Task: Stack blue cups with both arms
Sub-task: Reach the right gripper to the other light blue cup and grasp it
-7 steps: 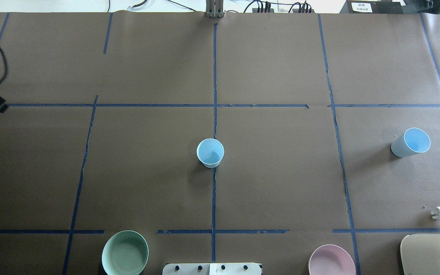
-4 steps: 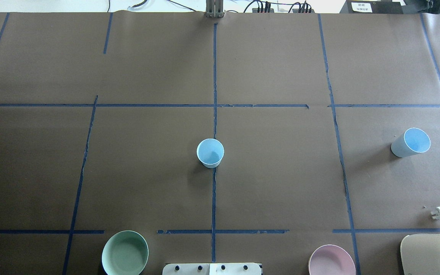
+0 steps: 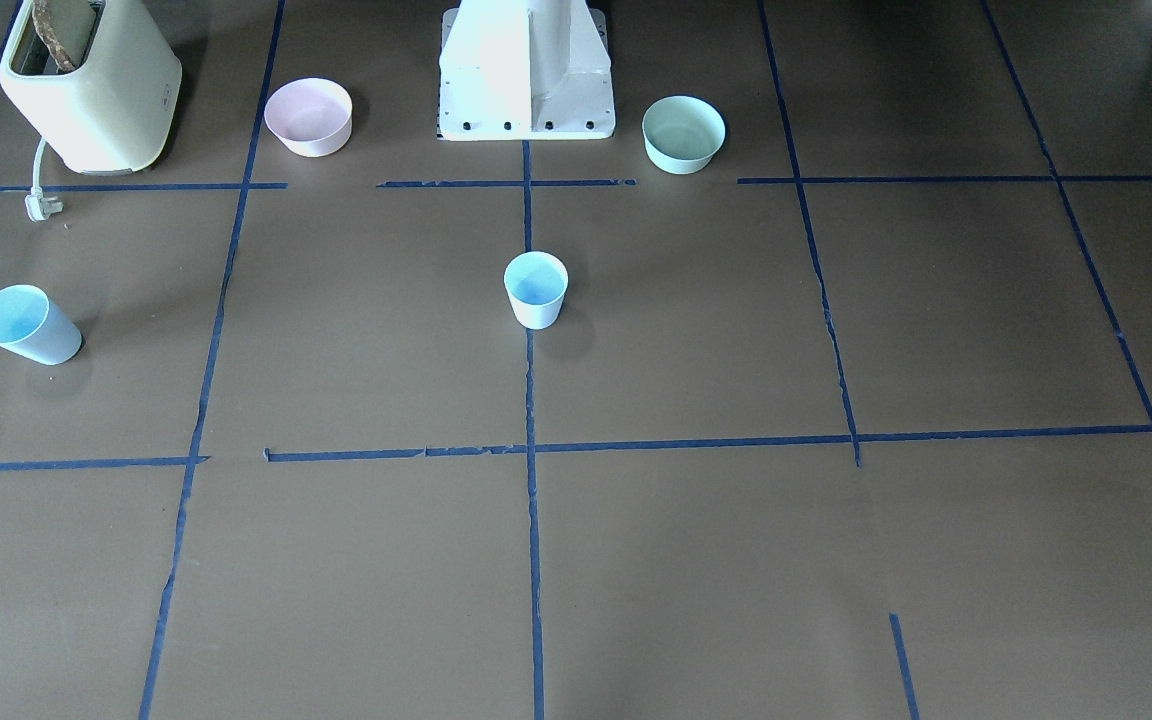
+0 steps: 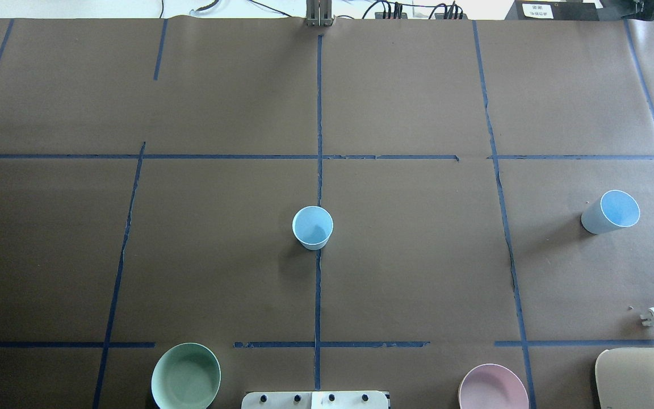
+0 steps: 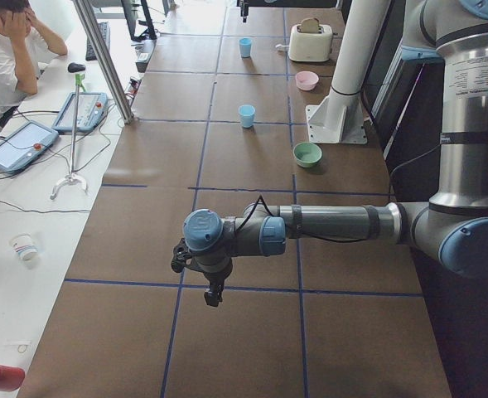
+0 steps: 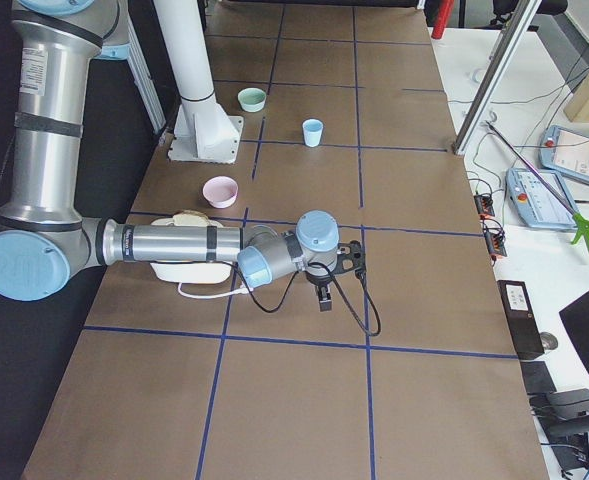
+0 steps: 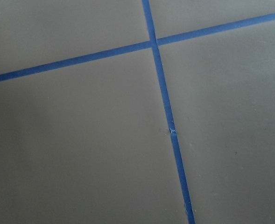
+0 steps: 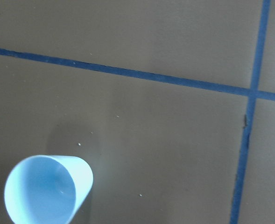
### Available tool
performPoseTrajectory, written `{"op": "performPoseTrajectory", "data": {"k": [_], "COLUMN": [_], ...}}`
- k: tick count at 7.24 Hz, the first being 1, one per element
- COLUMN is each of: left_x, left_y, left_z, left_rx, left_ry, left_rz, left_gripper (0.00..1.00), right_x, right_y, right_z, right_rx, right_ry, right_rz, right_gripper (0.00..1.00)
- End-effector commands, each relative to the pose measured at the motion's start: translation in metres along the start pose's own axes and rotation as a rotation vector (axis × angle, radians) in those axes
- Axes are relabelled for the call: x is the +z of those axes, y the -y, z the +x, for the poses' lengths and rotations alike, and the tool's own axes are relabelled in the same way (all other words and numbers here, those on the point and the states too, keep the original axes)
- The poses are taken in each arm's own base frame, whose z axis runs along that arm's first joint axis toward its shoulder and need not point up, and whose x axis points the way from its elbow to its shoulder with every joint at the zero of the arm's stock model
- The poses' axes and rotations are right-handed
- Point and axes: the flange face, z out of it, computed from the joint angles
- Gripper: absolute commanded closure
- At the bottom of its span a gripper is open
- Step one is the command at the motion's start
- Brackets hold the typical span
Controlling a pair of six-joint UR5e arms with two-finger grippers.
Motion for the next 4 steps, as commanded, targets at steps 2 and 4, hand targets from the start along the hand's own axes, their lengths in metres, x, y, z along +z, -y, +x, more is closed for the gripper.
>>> {"op": "performPoseTrajectory", "data": {"k": [2, 4], "left_x": [0.000, 0.000], "left_y": [0.000, 0.000], "left_z": [0.000, 0.000], "left_rx": [0.001, 0.001], "left_ry": [-0.010, -0.010], "left_rz": [0.004, 0.004], "left_gripper": [0.00, 0.00], "right_x": [0.039, 0.060], "right_y": [0.033, 0.011], "right_z": [-0.053, -0.046], "right_rx": [-0.001, 0.001], "right_ry": [-0.042, -0.052], "right_rz": [0.012, -0.041], "right_gripper": [0.00, 0.00]}}
